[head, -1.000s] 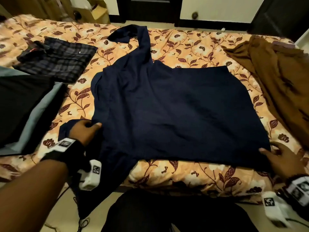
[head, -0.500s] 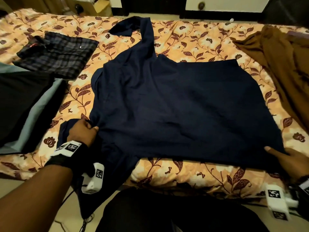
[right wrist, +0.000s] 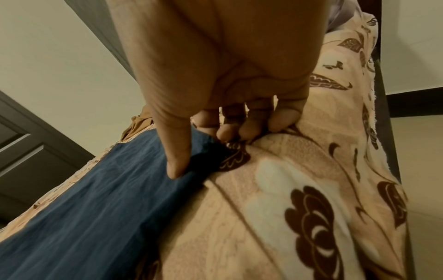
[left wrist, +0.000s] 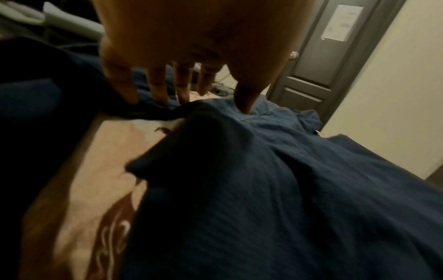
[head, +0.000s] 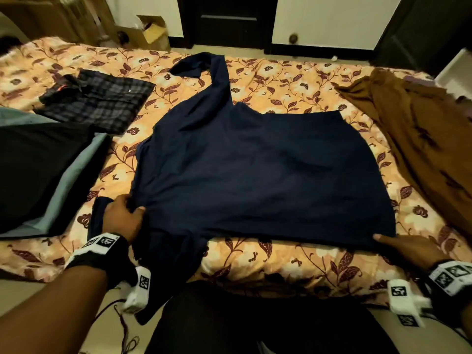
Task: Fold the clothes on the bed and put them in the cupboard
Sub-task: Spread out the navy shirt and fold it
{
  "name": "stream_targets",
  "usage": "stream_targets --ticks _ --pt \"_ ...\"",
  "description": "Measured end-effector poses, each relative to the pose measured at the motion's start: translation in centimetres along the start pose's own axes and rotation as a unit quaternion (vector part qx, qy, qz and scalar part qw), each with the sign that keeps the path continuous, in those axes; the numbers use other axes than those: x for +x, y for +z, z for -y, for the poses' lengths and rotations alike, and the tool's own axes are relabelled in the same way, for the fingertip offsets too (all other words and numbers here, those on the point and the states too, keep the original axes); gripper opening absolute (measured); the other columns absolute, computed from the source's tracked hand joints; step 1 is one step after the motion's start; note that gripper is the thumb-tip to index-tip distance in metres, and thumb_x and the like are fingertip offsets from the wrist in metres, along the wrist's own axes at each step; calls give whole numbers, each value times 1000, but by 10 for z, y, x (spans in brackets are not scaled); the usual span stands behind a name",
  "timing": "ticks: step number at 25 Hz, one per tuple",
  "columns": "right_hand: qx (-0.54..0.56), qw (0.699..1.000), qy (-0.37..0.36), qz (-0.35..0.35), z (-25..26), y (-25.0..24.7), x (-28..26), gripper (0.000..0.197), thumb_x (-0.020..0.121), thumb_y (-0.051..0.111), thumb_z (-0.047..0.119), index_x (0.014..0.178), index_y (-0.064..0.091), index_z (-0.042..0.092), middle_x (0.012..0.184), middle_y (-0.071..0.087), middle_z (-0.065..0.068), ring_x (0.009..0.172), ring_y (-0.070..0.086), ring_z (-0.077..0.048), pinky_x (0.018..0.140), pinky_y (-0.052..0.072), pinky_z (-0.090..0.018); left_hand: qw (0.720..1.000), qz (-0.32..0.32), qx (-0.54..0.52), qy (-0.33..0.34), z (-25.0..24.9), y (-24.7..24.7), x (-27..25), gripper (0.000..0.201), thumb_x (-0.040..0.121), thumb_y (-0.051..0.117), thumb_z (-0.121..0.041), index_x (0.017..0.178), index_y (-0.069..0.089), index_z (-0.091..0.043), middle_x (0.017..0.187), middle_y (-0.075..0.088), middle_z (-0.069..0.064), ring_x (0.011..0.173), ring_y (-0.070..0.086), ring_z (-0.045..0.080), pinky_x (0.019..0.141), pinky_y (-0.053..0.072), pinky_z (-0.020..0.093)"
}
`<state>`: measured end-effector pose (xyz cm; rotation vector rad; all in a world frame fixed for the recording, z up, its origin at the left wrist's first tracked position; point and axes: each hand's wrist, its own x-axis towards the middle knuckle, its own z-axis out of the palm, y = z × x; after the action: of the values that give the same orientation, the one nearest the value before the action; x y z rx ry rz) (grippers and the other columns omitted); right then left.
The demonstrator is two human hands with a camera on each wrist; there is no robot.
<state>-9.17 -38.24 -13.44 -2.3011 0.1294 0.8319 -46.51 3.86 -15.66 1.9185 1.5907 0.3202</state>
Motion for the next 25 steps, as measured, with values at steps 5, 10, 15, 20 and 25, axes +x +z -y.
stream_targets --ticks 5,10,15,20,25 --pt "-30 998 34 46 -6 -1 0 32 83 73 27 76 61 -1 52 50 -14 41 40 -19 44 32 -24 988 12 102 -117 10 -5 17 45 87 66 -39 109 65 0 111 64 29 103 59 45 94 46 48" --pt "83 994 73 24 -22 -2 3 19 89 65 14 85 53 0 45 45 -11 35 43 -18 43 37 -22 989 -25 -68 -132 29 -16 -5 13 86 70 -13 81 61 -5 83 66 24 63 58 31 54 54 37" --pt "-4 996 16 -87 -21 4 -12 28 84 73 20 92 50 6 72 58 -23 55 58 -31 63 49 -43 991 -83 46 -91 18 -13 -38 39 86 69 -26 116 52 -8 116 58 29 99 58 48 84 50 55" --pt "-234 908 -316 -144 41 46 -33 49 83 67 41 121 55 12 116 58 -16 105 56 -33 89 45 -42 941 15 199 272 -52 28 -37 77 80 34 -70 134 54 -20 140 50 14 130 45 38 100 37 55" --pt "-512 696 -468 185 56 129 -9 85 71 13 85 146 -6 50 154 -22 16 143 -16 -11 116 -6 -38 875 177 339 296 -28 80 -25 95 60 -17 -92 145 -16 -51 162 -11 -12 150 -9 20 112 -1 63"
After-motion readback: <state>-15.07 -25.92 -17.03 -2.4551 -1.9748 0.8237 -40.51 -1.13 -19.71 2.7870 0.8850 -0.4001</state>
